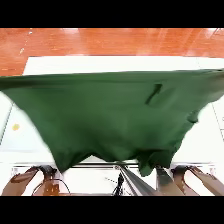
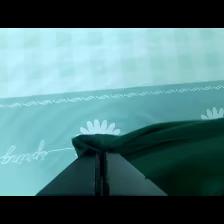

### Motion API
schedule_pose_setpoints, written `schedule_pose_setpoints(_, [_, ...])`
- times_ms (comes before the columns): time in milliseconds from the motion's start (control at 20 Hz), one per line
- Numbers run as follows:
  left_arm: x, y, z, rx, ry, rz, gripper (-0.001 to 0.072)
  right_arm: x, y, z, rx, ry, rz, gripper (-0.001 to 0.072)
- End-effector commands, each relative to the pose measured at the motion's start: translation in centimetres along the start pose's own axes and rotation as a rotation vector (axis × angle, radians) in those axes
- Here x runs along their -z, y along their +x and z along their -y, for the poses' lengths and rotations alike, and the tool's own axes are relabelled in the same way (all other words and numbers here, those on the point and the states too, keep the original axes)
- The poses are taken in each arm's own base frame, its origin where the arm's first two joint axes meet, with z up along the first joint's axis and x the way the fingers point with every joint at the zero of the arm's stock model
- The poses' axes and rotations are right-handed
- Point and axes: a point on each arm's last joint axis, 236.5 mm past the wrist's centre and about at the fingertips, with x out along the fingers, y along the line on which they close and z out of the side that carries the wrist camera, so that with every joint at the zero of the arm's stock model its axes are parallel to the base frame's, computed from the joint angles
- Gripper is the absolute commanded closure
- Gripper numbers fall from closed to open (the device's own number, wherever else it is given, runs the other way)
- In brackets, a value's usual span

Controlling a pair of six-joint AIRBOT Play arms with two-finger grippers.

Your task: Fold the shirts.

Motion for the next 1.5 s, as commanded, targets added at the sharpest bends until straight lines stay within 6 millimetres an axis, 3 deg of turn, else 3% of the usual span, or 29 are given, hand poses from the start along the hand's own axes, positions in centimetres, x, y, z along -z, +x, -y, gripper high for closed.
schedule_pose_setpoints(0, [-0.8,9.8,-2.1,0.078,-0.082,-0.097,0.0681,-1.7,10.4,2.2,-0.058,0.068,-0.154,0.0686])
schedule_pose_setpoints(150, [-4.6,16.6,-3.8,0.115,-0.165,-0.039,0.0681,-5.2,17.4,1.7,-0.084,0.057,-0.112,0.0686])
schedule_pose_setpoints(250, [-6.6,20.7,-4.5,0.125,-0.201,0.005,0.0681,-8.1,21.3,0.3,-0.095,0.033,-0.024,0.0685])
schedule_pose_setpoints(400, [-7.8,26.7,-5.7,0.104,-0.231,0.035,0.0681,-13.0,25.7,-0.2,-0.084,0.036,0.156,0.0685])
schedule_pose_setpoints(500, [-8.7,29.8,-6.5,0.083,-0.245,0.075,0.0680,-14.6,28.3,0.6,-0.073,0.076,0.215,0.0685])
schedule_pose_setpoints(700, [-9.2,35.0,-6.9,0.055,-0.252,0.122,0.0680,-13.6,34.1,2.1,-0.052,0.099,0.181,0.0685])
schedule_pose_setpoints(900, [-8.1,38.8,-6.2,0.050,-0.246,0.107,0.0680,-11.6,38.9,3.0,-0.047,0.139,0.120,0.0684])
schedule_pose_setpoints(1000, [-6.1,40.3,-6.0,0.057,-0.248,0.036,0.0680,-9.5,40.2,3.0,-0.050,0.143,0.044,0.0684])
schedule_pose_setpoints(1100, [-4.3,40.7,-5.9,0.069,-0.256,-0.039,0.0679,-8.0,40.1,3.0,-0.052,0.135,-0.022,0.0685])
schedule_pose_setpoints(1200, [-2.9,39.4,-6.0,0.096,-0.265,-0.129,0.0680,-6.4,38.3,2.8,-0.061,0.120,-0.104,0.0684])
schedule_pose_setpoints(1350, [0.1,35.5,-4.7,0.187,-0.193,-0.357,0.0681,-2.2,34.6,3.5,-0.021,0.039,-0.300,0.0685])
schedule_pose_setpoints(1450, [1.0,35.4,-5.1,0.186,-0.197,-0.393,0.0681,0.5,34.0,5.0,0.036,0.007,-0.419,0.0685])
